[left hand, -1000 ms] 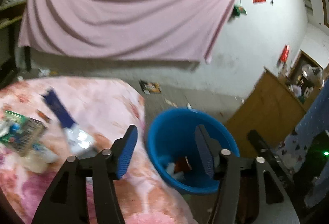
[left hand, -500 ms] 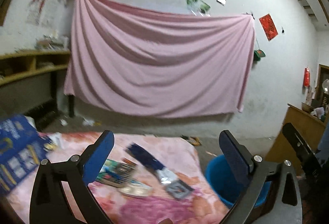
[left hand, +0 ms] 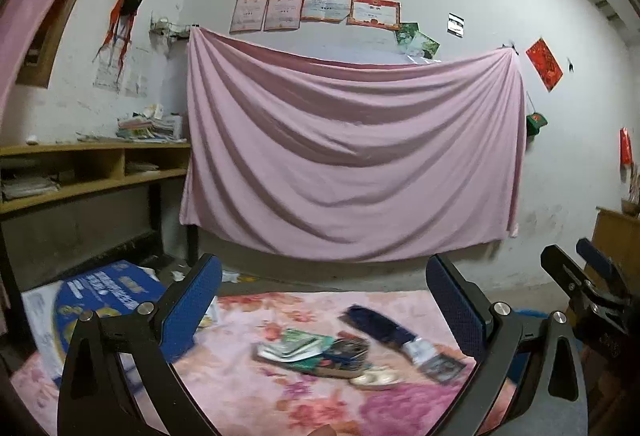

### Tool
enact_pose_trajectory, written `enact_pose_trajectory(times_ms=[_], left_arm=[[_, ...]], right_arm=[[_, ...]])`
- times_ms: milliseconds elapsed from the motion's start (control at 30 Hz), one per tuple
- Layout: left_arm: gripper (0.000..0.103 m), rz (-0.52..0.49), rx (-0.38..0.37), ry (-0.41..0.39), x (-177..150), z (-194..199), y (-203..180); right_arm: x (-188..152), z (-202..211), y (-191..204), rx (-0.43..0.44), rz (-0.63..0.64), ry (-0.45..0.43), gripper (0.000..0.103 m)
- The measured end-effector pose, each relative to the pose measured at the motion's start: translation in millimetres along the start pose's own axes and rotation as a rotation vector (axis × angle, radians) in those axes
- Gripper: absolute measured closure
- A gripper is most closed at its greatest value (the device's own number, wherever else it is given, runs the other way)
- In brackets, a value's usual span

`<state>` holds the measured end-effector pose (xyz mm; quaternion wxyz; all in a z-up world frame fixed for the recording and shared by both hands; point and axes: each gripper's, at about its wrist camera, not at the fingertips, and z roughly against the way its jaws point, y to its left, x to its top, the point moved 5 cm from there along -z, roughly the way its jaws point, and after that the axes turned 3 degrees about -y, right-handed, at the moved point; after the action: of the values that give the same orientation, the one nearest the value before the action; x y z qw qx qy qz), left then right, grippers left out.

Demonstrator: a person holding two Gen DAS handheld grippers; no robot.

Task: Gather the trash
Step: 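Move both tools back over the trash on the bed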

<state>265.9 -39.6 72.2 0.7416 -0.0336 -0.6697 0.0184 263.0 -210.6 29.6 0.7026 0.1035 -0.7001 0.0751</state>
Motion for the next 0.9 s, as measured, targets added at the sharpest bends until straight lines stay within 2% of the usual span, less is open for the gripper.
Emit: enact_pose_trajectory(times_ms=[233,400,500,733,900], left_arm=[[0.003,-0.082,0.004,0.057,-31.3,-5.8,15.7],[0.003,-0.074,-0.003,0.112,-49.8,-17.1,27.9],[0.003,-0.063,-0.014,0.173,-60.3,-28.0,32.9],[0.003,-0.055,-0.011,0.336,-87.5,-65.6,37.6],[0.005,-0.059,-0.023,0.405,-98.2,-89.5,41.7]], right_arm=[[-24.5,-14.5,26.7,0.044,0.114,0.104,0.0],[-44.5,-27.4,36.6,0.058,0.159,0.207,0.0],[-57.2,-36.2,39.2,0.061,0.17,0.271,0.0],[-82.6,-59.5,30.8,0.073,0.115,0.434,0.0],[-96.3,-77.1,25.0,0.082,0.061,0.542,0.0]])
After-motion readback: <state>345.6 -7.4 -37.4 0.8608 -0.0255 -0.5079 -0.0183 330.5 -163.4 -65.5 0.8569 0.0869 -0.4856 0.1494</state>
